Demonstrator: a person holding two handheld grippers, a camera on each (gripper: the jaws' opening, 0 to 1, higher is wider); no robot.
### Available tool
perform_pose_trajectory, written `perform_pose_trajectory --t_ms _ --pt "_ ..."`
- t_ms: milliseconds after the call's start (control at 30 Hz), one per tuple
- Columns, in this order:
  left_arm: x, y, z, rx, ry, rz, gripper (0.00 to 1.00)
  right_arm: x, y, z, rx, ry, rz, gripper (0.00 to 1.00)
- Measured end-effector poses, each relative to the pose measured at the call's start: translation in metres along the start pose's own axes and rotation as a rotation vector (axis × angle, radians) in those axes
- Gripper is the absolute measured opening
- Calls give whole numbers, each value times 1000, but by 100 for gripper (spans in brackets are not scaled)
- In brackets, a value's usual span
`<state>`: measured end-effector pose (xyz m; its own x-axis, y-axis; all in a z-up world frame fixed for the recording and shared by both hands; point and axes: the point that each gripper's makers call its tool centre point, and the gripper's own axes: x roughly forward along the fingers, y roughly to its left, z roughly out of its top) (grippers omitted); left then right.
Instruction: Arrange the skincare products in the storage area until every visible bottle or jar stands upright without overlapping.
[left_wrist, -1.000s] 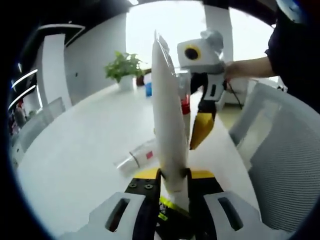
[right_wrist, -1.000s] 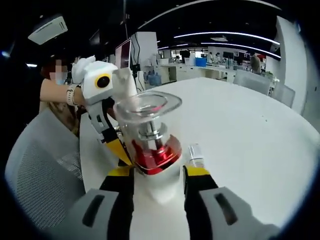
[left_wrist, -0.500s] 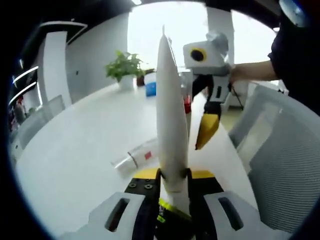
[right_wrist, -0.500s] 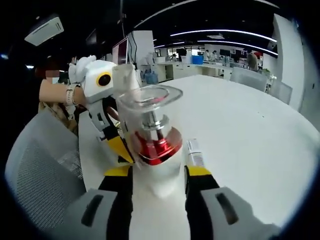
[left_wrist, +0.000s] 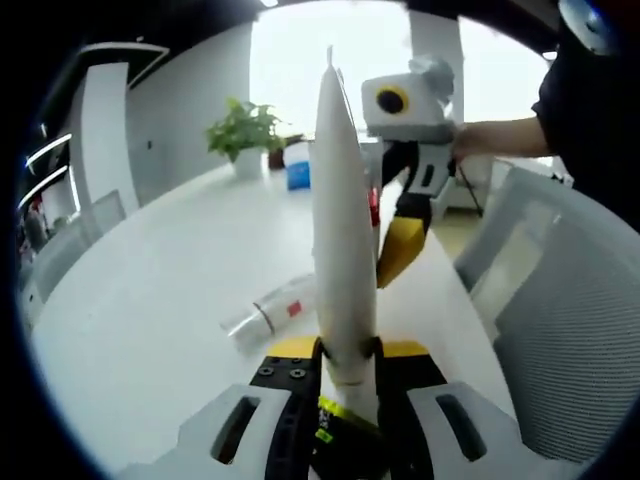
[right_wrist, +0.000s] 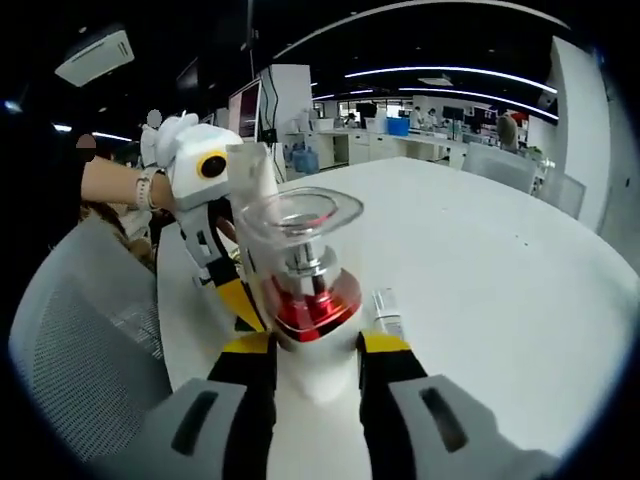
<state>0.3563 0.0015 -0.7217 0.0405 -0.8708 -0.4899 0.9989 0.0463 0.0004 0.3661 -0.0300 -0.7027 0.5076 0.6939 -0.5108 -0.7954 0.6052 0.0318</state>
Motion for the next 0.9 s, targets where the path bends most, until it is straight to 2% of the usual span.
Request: perform_pose_trajectory --t_ms 167,500,900 --pt "0 0 0 -5 -11 2 17 0 0 0 -3 2 6 32" --pt "-1 0 0 -15 -2 14 18 -1 3 -1 -14 21 4 41" --pt "-24 7 2 -105 19 121 35 -8 9 4 -25 32 -4 56"
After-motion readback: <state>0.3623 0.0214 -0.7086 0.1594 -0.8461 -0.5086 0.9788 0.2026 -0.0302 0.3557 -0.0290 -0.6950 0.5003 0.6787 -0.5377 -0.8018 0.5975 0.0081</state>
